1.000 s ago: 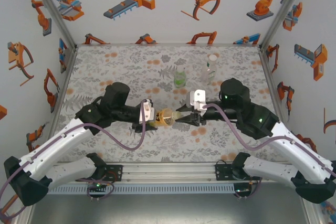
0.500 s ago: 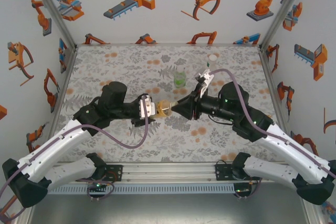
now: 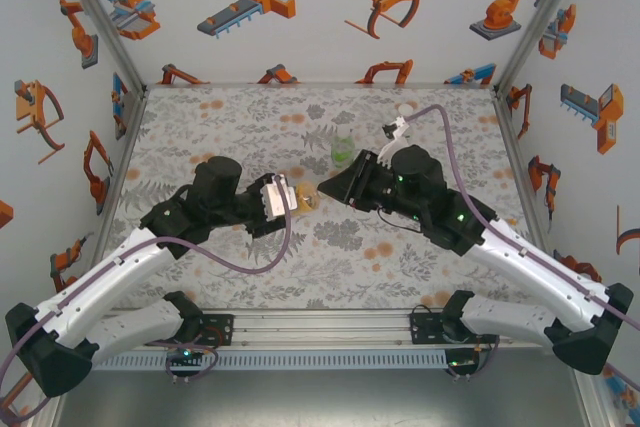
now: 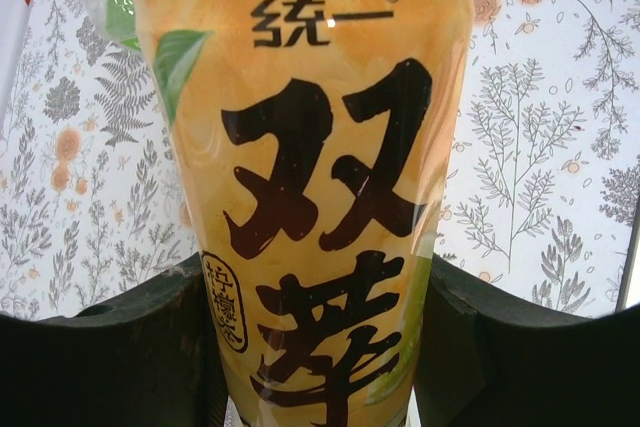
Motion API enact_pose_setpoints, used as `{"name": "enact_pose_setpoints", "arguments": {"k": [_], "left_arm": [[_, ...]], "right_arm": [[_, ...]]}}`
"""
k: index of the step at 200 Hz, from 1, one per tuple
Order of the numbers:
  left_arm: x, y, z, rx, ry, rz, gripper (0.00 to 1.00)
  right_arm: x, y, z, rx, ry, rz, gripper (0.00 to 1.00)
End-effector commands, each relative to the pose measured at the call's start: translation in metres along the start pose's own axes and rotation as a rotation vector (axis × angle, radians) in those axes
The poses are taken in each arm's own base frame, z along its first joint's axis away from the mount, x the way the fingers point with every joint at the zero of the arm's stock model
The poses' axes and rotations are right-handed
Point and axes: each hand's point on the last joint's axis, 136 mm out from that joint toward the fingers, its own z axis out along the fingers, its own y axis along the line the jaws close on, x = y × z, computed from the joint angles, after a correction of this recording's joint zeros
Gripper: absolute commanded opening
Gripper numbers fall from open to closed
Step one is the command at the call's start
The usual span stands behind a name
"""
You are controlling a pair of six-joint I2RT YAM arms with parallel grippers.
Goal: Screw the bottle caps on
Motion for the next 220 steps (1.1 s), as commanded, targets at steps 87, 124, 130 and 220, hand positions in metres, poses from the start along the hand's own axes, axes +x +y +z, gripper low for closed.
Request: {"name": "enact_pose_setpoints", "arguments": {"k": [87, 124, 130, 220], "left_arm": [[-0.037, -0.030, -0.007, 0.165, -0.172, 0.076, 0.00], [-0.038, -0.037, -0.006, 0.213, -0.185, 0.076, 0.00], [-0.038, -0.039, -0.007, 0.222, -0.188, 0.077, 0.00], [-0.043, -0.061, -0.012, 0.370, -0.220, 0.078, 0.00]], "right_arm": [[-0.004, 0.080, -0.073, -0.334, -0.065, -0.736, 0.49], [0.027, 0.077, -0.079, -0.392, 0.085, -1.110, 0.49], [0.032, 0.076, -0.079, -0.403, 0.116, -1.162, 0.49], [0.075, 0.076, -0.088, -0.685, 0.254, -1.593, 0.47]]}}
